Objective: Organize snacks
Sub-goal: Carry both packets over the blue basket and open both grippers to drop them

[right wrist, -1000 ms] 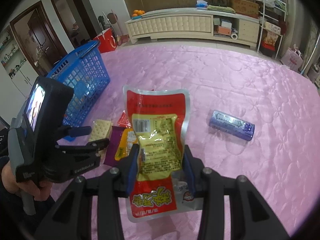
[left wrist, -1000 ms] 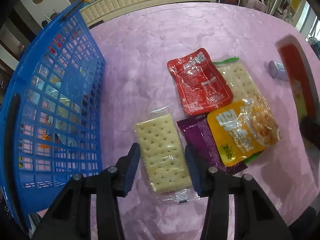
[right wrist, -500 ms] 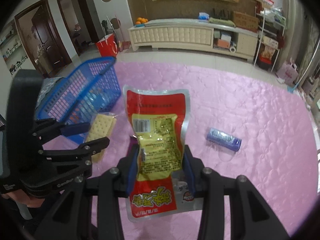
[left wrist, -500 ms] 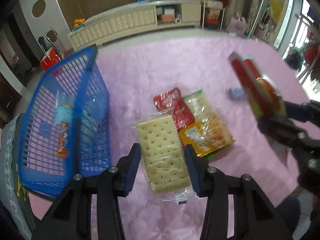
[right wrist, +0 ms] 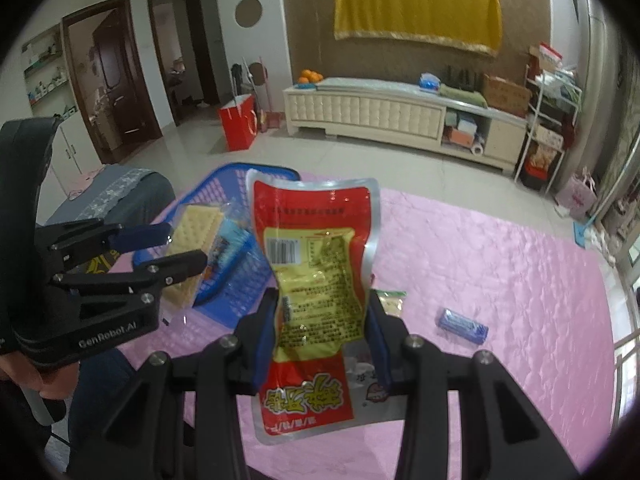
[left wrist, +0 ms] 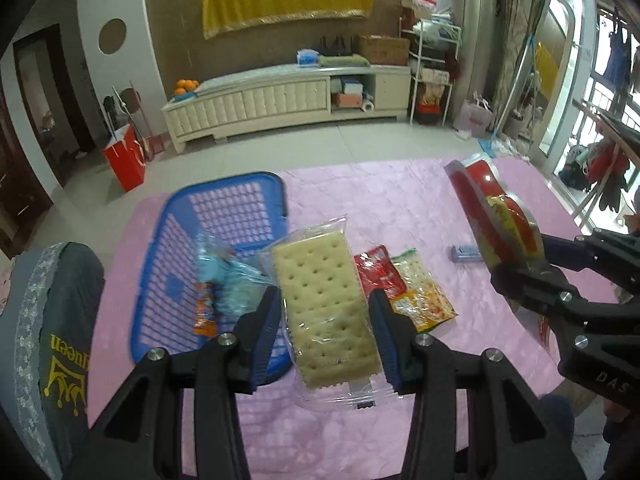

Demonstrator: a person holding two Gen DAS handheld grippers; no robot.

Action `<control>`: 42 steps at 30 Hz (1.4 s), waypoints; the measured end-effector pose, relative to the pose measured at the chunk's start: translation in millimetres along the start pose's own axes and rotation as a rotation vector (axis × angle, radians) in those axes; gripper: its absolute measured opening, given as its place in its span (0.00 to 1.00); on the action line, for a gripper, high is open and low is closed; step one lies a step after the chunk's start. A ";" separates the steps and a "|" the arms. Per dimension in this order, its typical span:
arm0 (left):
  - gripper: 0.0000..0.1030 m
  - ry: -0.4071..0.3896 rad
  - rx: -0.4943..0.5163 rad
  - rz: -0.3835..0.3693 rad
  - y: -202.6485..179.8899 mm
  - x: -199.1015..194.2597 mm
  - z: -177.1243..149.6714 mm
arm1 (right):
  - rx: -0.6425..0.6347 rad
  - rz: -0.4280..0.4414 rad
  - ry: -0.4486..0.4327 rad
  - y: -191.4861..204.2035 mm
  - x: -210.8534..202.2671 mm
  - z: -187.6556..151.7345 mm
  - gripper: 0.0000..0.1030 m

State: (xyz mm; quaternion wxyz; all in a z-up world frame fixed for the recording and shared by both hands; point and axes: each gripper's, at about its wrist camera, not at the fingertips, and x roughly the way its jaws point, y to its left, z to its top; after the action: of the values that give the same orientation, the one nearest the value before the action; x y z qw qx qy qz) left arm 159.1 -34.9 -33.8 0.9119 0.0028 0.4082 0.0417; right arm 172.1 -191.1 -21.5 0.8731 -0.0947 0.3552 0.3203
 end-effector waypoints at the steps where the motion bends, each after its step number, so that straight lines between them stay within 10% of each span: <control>1: 0.41 -0.007 -0.002 0.003 6.1 -3.2 0.0 | -0.008 -0.001 -0.004 3.7 -0.6 2.6 0.44; 18: 0.41 -0.056 -0.050 0.057 94.5 -38.5 0.7 | -0.136 0.056 -0.035 75.2 32.1 44.3 0.44; 42: 0.41 0.097 -0.177 -0.001 160.7 49.7 -22.9 | -0.182 0.127 0.154 115.6 137.0 41.4 0.46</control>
State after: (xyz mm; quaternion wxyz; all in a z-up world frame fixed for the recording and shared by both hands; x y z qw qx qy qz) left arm 163.2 128.5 -79.8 0.8878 -0.0799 0.4467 0.0770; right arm 197.1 -17.6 -77.4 0.8089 -0.1753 0.3960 0.3977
